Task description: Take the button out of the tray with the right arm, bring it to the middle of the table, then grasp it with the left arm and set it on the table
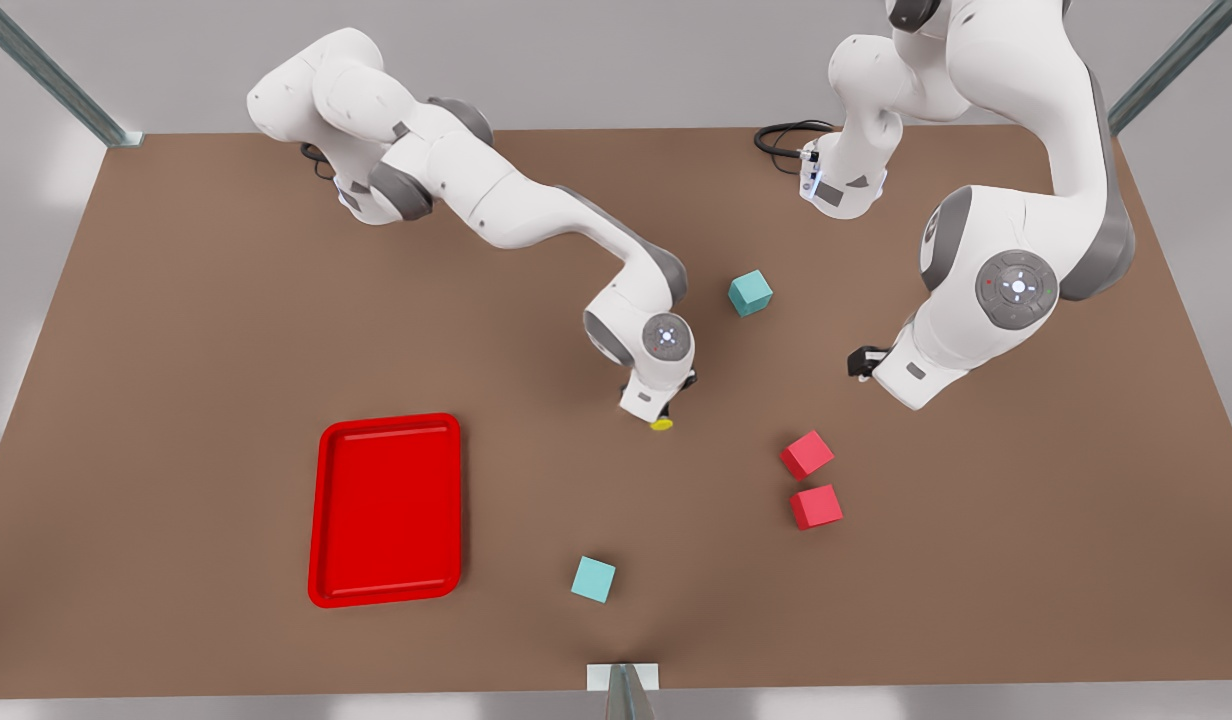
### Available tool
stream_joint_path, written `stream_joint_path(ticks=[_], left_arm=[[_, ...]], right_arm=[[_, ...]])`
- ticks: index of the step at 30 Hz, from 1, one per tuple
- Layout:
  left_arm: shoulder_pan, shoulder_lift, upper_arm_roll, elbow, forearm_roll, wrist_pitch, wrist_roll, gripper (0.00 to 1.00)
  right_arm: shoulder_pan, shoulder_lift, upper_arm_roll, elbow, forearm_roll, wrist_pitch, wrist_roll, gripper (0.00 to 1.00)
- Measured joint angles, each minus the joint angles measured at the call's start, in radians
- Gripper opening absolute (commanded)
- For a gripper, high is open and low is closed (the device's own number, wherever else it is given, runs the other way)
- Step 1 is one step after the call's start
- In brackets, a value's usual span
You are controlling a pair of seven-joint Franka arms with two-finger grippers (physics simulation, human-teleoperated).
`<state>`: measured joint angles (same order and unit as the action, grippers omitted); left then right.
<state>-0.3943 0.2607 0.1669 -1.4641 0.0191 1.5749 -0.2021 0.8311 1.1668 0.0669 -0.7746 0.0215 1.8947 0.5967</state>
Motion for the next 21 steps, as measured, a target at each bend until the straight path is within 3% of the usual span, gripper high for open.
stream_joint_path(ticks=[2,3,4,8,12,15,17,19,21], left_arm=[[0.000,0.001,0.000,0.000,0.000,0.001,0.000,1.00],[0.000,0.001,0.000,0.000,0.000,0.002,0.000,1.00],[0.000,0.001,0.000,0.000,0.000,0.002,0.000,1.00],[0.000,0.002,0.000,0.000,0.000,0.004,0.000,1.00],[-0.003,0.002,-0.001,0.000,0.000,0.003,-0.001,1.00],[-0.136,0.049,-0.001,0.000,-0.030,0.011,-0.050,1.00],[-0.281,0.171,-0.005,0.023,-0.072,0.051,-0.115,1.00],[-0.354,0.338,-0.009,0.085,-0.138,0.146,-0.205,1.00],[-0.375,0.438,-0.010,0.071,-0.190,0.281,-0.276,1.00]], right_arm=[[0.010,0.013,-0.009,0.003,0.006,0.005,0.037,0.53],[0.014,0.020,-0.011,0.003,0.007,0.007,0.055,0.79],[0.017,0.024,-0.014,0.004,0.007,0.010,0.071,0.98],[0.023,0.014,-0.031,0.003,0.008,0.031,0.127,1.00],[-0.067,-0.225,-0.031,-0.008,0.005,-0.006,0.169,1.00],[-0.441,-0.550,-0.029,-0.130,-0.012,-0.214,0.117,1.00],[-0.710,-0.839,-0.026,-0.448,-0.018,-0.298,0.051,1.00],[-0.884,-0.959,-0.026,-0.569,-0.021,-0.345,-0.018,1.00],[-0.959,-0.989,-0.026,-0.599,-0.025,-0.380,-0.079,1.00]])
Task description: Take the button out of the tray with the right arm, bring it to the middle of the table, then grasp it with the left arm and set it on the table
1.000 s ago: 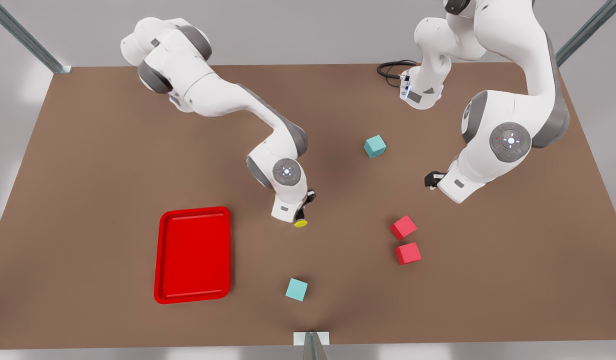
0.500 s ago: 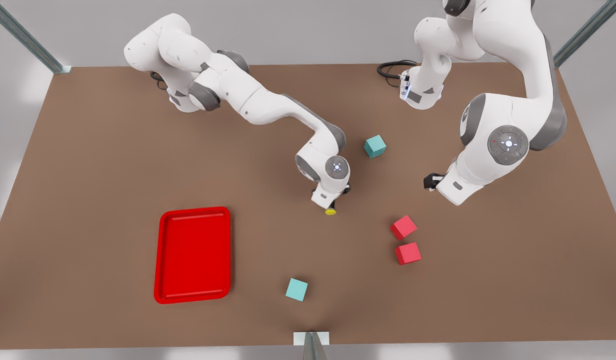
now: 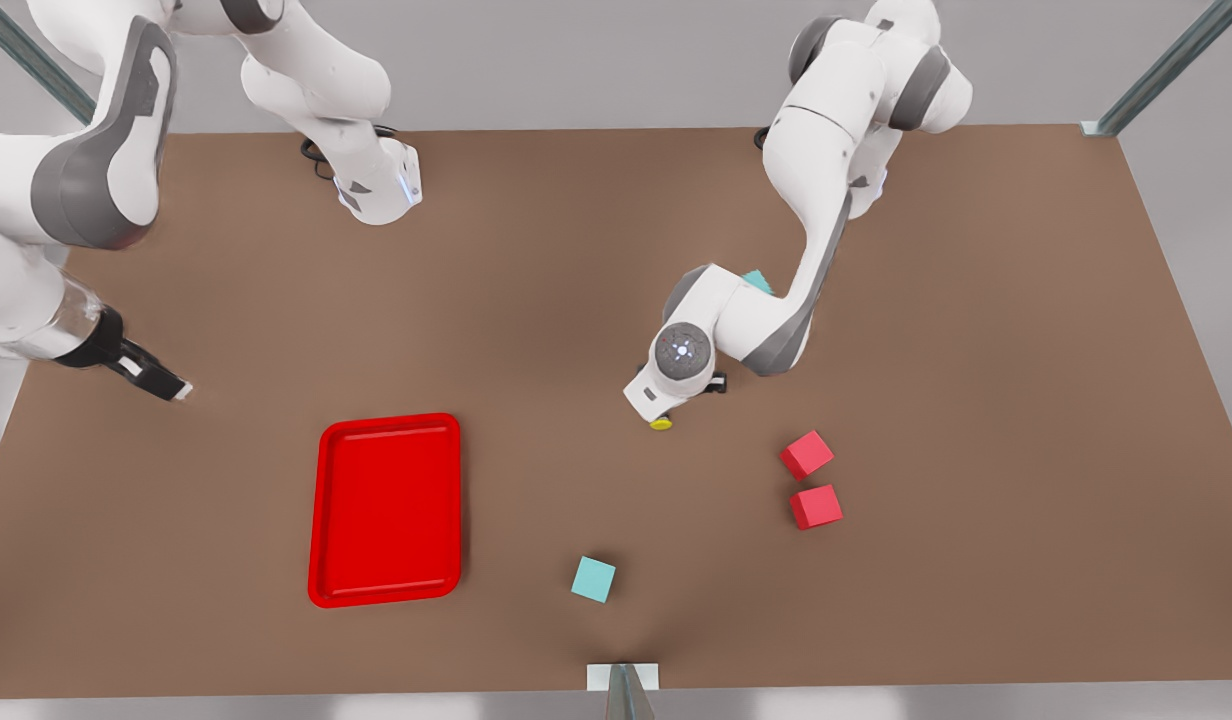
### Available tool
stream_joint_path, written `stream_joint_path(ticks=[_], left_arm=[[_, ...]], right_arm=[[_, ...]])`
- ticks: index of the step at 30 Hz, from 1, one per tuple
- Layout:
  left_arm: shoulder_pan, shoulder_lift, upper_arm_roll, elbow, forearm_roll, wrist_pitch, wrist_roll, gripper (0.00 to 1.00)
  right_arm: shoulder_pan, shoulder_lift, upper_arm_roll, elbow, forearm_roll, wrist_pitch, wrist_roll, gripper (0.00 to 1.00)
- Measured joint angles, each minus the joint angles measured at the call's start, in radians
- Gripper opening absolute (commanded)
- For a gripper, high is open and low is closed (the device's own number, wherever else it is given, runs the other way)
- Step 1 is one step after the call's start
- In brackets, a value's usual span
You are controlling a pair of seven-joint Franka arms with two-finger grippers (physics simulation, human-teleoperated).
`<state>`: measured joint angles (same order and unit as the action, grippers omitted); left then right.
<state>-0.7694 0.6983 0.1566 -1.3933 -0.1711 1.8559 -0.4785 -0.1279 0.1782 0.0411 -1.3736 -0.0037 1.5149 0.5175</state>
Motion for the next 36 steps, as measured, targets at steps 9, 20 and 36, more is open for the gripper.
stream_joint_path(ticks=[9,20,36], left_arm=[[-0.057,-0.010,-0.008,-0.323,-0.021,0.503,-0.091,1.00],[-0.053,0.040,-0.014,-0.325,-0.026,0.657,-0.098,0.99],[-0.047,0.053,-0.009,-0.320,-0.015,0.681,-0.103,0.51]], right_arm=[[0.009,0.029,-0.005,-0.003,-0.010,-0.059,-0.198,1.00],[-0.019,0.042,-0.005,-0.007,-0.009,-0.083,-0.333,1.00],[-0.005,0.045,-0.001,-0.008,-0.009,-0.104,-0.429,1.00]])
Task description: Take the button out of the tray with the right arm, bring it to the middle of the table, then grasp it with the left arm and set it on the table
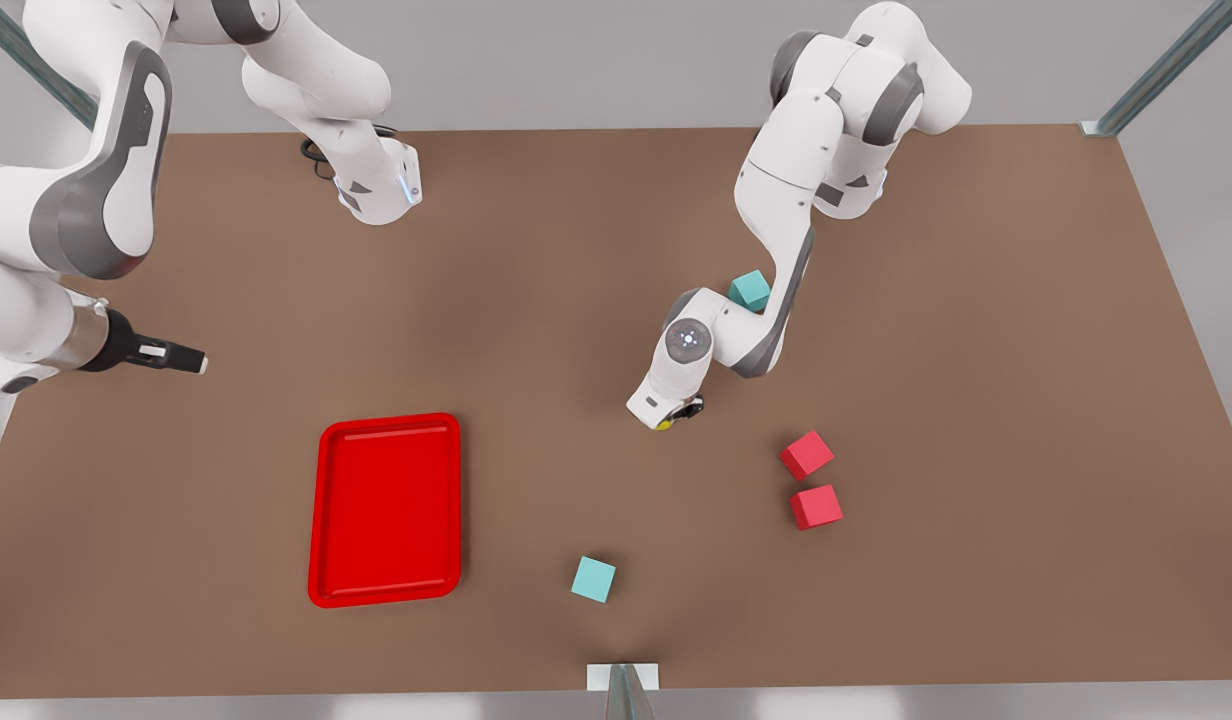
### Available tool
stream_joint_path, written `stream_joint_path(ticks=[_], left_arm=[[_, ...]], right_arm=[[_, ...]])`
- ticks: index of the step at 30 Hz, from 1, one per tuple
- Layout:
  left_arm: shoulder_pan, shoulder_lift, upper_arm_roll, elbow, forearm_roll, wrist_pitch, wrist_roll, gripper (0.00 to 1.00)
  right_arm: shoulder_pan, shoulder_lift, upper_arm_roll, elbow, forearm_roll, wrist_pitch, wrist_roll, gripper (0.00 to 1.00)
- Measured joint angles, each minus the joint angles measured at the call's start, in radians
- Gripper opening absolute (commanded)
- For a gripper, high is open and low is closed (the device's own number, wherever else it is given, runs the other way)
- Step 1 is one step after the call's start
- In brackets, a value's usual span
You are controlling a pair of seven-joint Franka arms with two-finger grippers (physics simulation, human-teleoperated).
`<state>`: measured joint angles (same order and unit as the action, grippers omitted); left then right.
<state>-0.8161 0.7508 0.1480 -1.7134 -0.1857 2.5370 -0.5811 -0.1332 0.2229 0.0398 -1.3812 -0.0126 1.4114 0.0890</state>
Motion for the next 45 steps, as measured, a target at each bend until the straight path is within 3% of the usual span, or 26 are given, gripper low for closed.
stream_joint_path(ticks=[8,15,21,26,30,36,45], left_arm=[[-0.001,-0.003,0.015,0.018,0.002,-0.007,-0.005,0.46],[-0.016,-0.023,0.114,0.208,0.089,-0.191,-0.132,0.46],[-0.076,0.026,0.117,0.322,0.548,-0.633,-0.643,0.47],[-0.149,0.079,0.117,0.307,0.728,-1.019,-1.083,0.45],[-0.164,0.154,0.094,0.339,0.847,-1.183,-1.374,0.45],[-0.166,0.220,0.081,0.338,0.974,-1.246,-1.699,0.45],[-0.160,0.283,0.062,0.323,1.004,-1.194,-2.007,0.45]], right_arm=[[-0.001,0.001,0.000,-0.001,-0.001,-0.012,-0.024,1.00],[-0.003,0.001,0.000,0.000,-0.002,-0.017,-0.038,1.00],[-0.003,0.001,0.000,0.000,-0.002,-0.019,-0.046,1.00],[-0.003,0.001,0.000,0.000,-0.002,-0.019,-0.051,1.00],[-0.003,0.001,0.000,-0.001,-0.003,-0.019,-0.055,1.00],[0.004,0.001,0.002,0.000,-0.018,-0.020,-0.058,1.00],[0.004,0.001,0.003,0.001,-0.028,-0.020,-0.062,1.00]])
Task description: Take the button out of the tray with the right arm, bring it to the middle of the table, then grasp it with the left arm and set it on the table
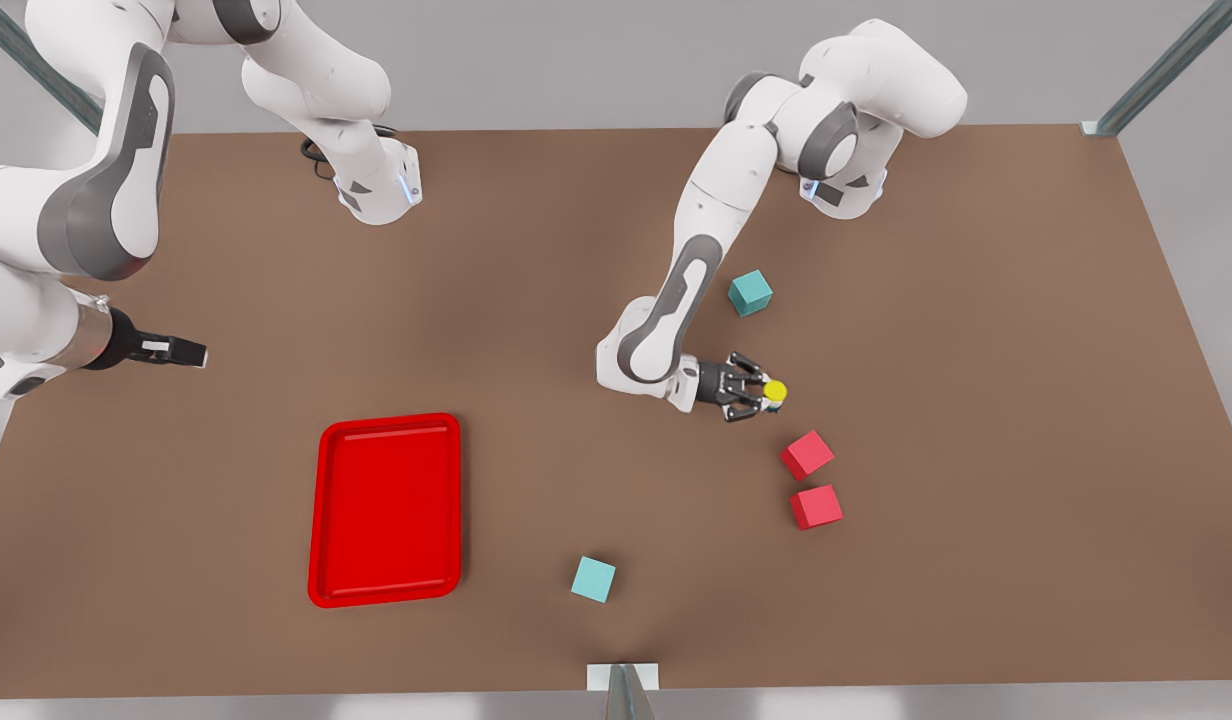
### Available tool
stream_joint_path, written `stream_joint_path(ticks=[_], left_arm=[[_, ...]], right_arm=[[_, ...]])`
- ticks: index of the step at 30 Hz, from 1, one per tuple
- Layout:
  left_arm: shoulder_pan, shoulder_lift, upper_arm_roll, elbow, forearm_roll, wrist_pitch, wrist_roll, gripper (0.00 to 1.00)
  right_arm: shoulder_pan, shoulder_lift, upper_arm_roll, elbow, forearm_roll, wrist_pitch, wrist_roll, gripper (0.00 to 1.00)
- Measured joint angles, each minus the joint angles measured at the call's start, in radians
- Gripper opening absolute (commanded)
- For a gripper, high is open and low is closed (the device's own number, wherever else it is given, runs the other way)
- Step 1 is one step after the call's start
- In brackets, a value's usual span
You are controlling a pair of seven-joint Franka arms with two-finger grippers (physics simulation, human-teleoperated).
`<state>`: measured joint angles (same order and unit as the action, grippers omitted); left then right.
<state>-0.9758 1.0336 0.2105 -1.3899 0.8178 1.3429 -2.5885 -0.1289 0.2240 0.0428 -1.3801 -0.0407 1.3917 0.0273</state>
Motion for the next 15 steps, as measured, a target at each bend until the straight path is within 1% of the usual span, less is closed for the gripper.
stream_joint_path(ticks=[10,11,12,13,15], left_arm=[[0.003,0.027,-0.001,-0.005,-0.001,0.067,-0.202,0.46],[0.004,0.028,-0.001,-0.005,-0.001,0.071,-0.216,0.58],[0.004,0.029,-0.001,-0.005,0.001,0.074,-0.229,0.74],[0.005,0.029,-0.001,-0.005,0.003,0.078,-0.241,0.99],[0.006,0.029,-0.001,-0.005,0.008,0.084,-0.264,1.00]], right_arm=[[0.001,0.000,0.000,0.000,-0.001,0.000,-0.002,1.00],[0.001,0.000,0.000,-0.001,-0.001,0.000,-0.002,1.00],[0.002,0.000,0.000,-0.002,-0.001,0.000,-0.003,1.00],[0.002,0.000,0.000,-0.002,-0.001,0.000,-0.003,1.00],[0.002,0.000,0.000,-0.002,-0.001,0.000,-0.003,1.00]])
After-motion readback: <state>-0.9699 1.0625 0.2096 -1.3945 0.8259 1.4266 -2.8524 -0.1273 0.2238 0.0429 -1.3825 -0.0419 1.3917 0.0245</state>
